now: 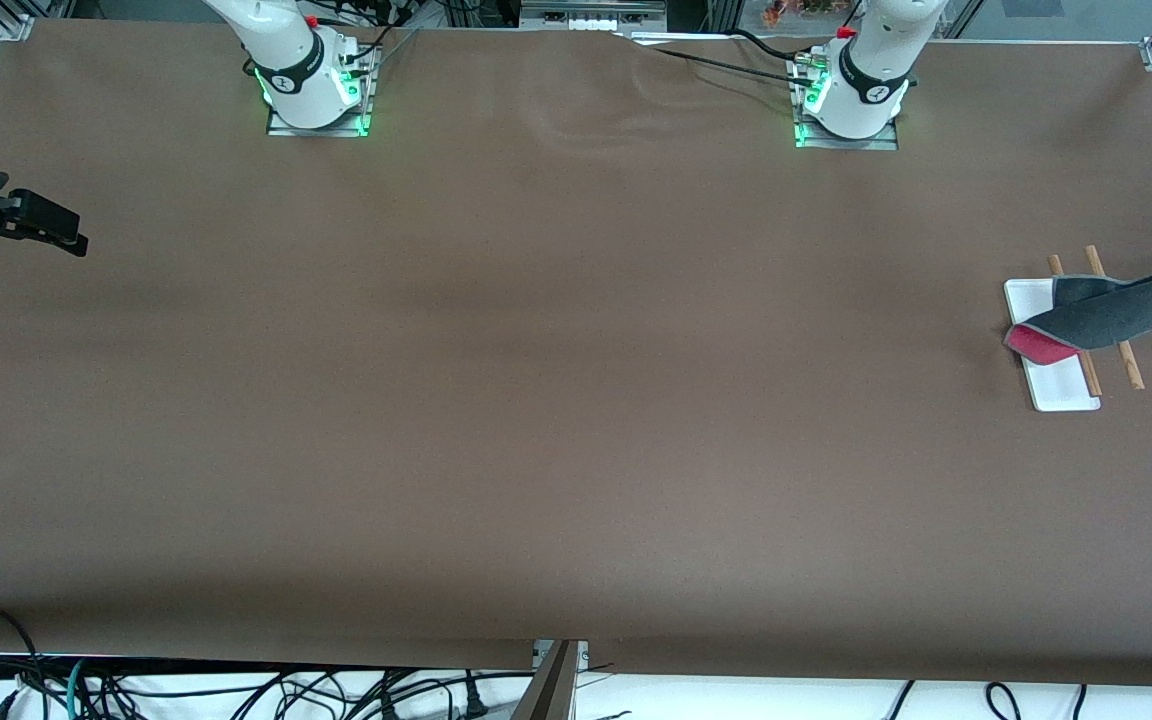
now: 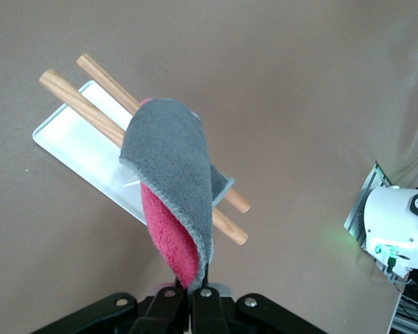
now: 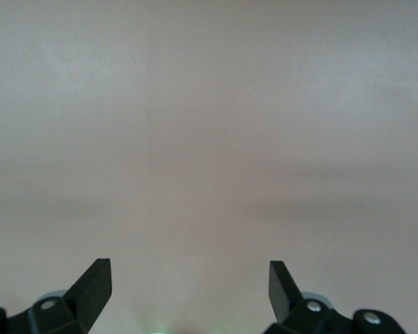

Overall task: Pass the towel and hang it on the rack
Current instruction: 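Drape the towel over the wooden rods and open the left gripper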

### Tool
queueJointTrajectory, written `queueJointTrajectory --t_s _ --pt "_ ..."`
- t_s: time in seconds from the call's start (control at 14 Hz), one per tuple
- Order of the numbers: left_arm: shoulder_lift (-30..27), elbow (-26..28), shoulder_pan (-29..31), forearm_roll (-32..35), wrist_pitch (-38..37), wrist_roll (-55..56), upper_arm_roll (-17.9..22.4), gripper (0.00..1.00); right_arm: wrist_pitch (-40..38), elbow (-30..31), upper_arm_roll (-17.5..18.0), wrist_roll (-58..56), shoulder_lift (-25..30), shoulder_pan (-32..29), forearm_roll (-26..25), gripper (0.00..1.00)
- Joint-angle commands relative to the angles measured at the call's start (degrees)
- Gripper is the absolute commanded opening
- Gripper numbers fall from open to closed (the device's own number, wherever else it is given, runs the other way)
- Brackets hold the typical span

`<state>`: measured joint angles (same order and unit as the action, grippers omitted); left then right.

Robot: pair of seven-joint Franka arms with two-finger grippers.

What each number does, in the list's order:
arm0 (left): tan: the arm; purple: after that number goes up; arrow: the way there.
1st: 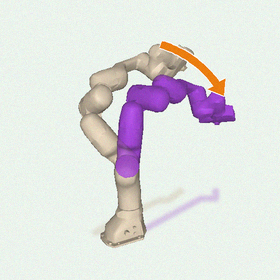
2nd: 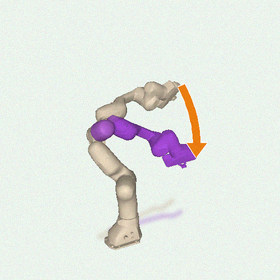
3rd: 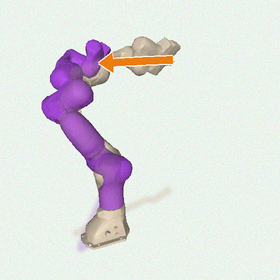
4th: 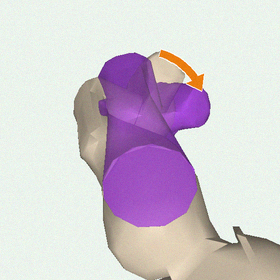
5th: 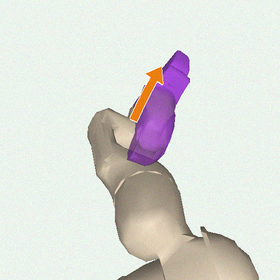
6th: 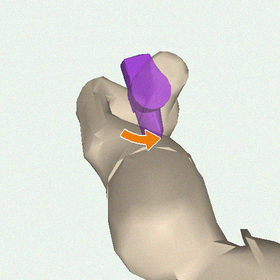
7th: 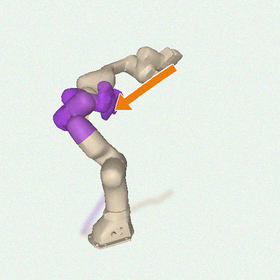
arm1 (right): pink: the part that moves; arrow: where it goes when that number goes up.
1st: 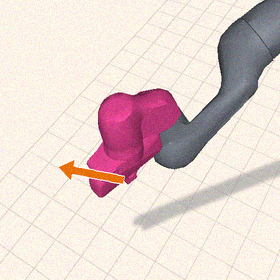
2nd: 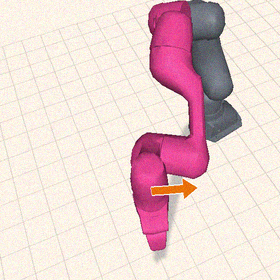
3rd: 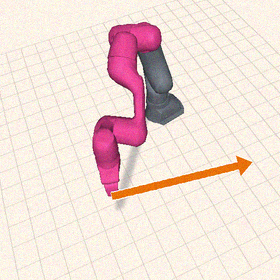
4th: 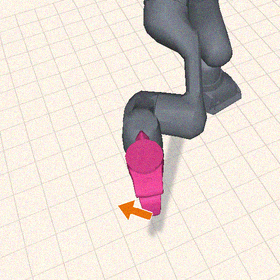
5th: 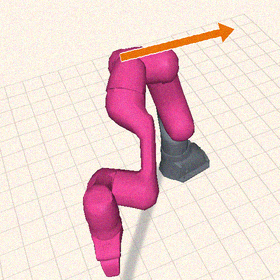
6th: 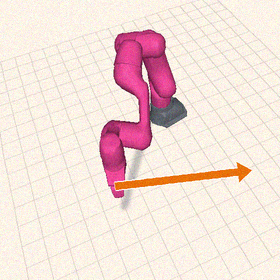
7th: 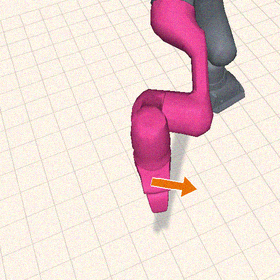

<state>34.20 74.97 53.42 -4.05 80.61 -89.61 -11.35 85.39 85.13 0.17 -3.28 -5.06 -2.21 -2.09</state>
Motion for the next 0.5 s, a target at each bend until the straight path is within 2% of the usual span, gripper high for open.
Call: queueJointTrajectory --t_s 0.0,0.21,0.29,0.36,0.43 --pt "4.29 -4.92 -0.24 1.50 -0.55 -5.12 1.77 0.00 0.13 0.21 -0.61 -1.73 0.22 0.19 0.86 1.00" --pt "5.09 -4.75 -0.24 1.50 2.79 -7.94 3.70 0.00 0.22 0.21 -0.61 -1.73 0.22 0.10 0.77 1.00" --pt "5.26 -4.75 -0.24 1.50 3.23 -8.30 3.71 0.04 0.22 0.21 -0.61 -1.73 0.22 0.19 0.86 1.00" --pt "5.35 -4.75 -0.24 1.59 3.32 -8.30 3.88 0.32 0.22 0.21 -0.61 -1.73 0.22 0.19 0.86 1.00" --pt "5.35 -4.75 -0.16 1.50 3.32 -8.30 3.88 0.99 0.22 0.21 -0.61 -1.73 0.22 0.19 0.86 1.00"
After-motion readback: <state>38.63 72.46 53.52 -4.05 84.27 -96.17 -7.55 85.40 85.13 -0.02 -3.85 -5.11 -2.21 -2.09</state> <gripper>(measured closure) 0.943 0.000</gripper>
